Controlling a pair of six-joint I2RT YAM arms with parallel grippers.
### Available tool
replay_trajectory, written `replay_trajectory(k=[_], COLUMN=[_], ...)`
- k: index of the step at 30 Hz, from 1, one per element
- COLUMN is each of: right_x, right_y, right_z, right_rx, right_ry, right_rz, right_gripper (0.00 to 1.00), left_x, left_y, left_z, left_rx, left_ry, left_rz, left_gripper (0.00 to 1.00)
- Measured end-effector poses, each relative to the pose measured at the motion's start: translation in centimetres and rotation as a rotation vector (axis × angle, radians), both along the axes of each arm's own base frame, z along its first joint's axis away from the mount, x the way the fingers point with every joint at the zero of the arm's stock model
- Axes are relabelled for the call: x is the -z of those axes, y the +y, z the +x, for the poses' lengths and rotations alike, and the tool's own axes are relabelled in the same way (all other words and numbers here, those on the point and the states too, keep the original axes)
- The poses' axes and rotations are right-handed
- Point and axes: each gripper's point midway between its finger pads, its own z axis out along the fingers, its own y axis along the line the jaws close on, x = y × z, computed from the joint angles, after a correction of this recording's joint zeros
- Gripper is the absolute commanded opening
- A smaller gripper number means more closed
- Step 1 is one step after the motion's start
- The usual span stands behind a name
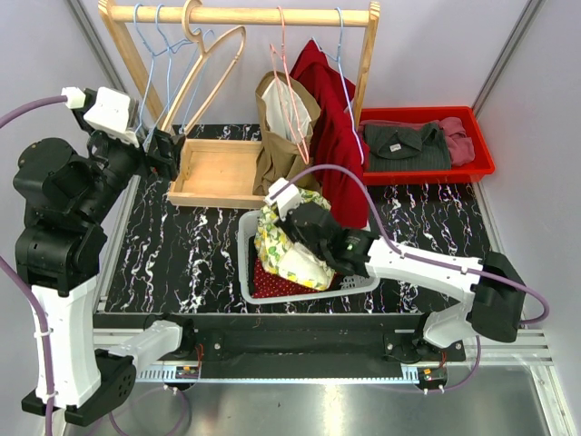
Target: Remove the skirt from the hanger
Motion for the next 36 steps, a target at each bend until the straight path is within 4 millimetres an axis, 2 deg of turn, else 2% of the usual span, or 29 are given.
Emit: replay_trajectory(k=[4,6,7,10,11,12,13,15,17,18,20,22,24,26,30,33,36], right_x=[5.3,7.4,8.1,9.5,9.8,10.1,10.3,11.1,12.0,12.6,13.7,14.2,13.5,11.5,5.3,0.2,-2.2], right_y=[-1.5,-2.2,-2.4,-2.4,-2.4,-2.3,-2.2,-2.2,-2.0,-1.9,-1.8,-1.8,-1.7,-1.7,-2.3,-2.9,-3.0], right_z=[-1.1,-1.8,-2.1,-3.2,-3.4,-3.7,-4.0,-4.9,-5.6,-5.9,-6.5,-7.4,-8.2,-8.7,-8.6,-8.9,-9.8], right_rx=[0.018,0.029,0.032,0.030,0.030,0.029,0.030,0.028,0.025,0.027,0.038,0.038,0.030,0.020,0.016,0.002,-0.021], right_ry=[0.091,0.144,0.167,0.244,0.262,0.287,0.308,0.362,0.415,0.435,0.453,0.438,0.408,0.367,0.283,0.229,0.205], right_rz=[-0.066,-0.085,-0.086,-0.063,-0.052,-0.040,-0.025,-0.002,0.000,-0.009,-0.047,-0.090,-0.109,-0.095,0.030,0.153,0.211], right_gripper=[0.00,0.00,0.00,0.09,0.15,0.38,0.48,0.62,0.66,0.73,0.79,0.89,0.93,0.98,1.00,1.00,1.00], left_x=[0.8,1.5,1.6,2.3,2.4,2.6,2.8,2.8,2.6,2.6,2.8,2.9,3.2,3.2,3.9,4.8,5.3], left_y=[-0.6,-1.3,-1.7,-3.1,-3.5,-3.9,-4.6,-5.7,-7.3,-8.4,-10.9,-13.3,-15.4,-16.7,-17.8,-18.4,-19.1], left_z=[-0.1,-0.2,-0.2,0.3,0.6,0.9,1.5,2.7,4.3,4.8,5.9,6.7,7.8,9.4,13.4,15.3,16.7], left_rx=[0.032,0.065,0.080,0.140,0.154,0.165,0.181,0.208,0.233,0.260,0.298,0.328,0.343,0.330,0.256,0.214,0.190], left_ry=[0.026,0.053,0.063,0.112,0.125,0.138,0.161,0.189,0.208,0.216,0.233,0.242,0.256,0.259,0.276,0.295,0.301], left_rz=[-0.016,-0.044,-0.056,-0.108,-0.121,-0.134,-0.153,-0.181,-0.201,-0.200,-0.193,-0.185,-0.183,-0.200,-0.243,-0.267,-0.285], left_gripper=[0.99,0.99,0.99,0.99,0.99,0.99,0.99,0.99,0.99,0.99,0.99,0.99,0.99,0.99,0.99,0.99,0.99])
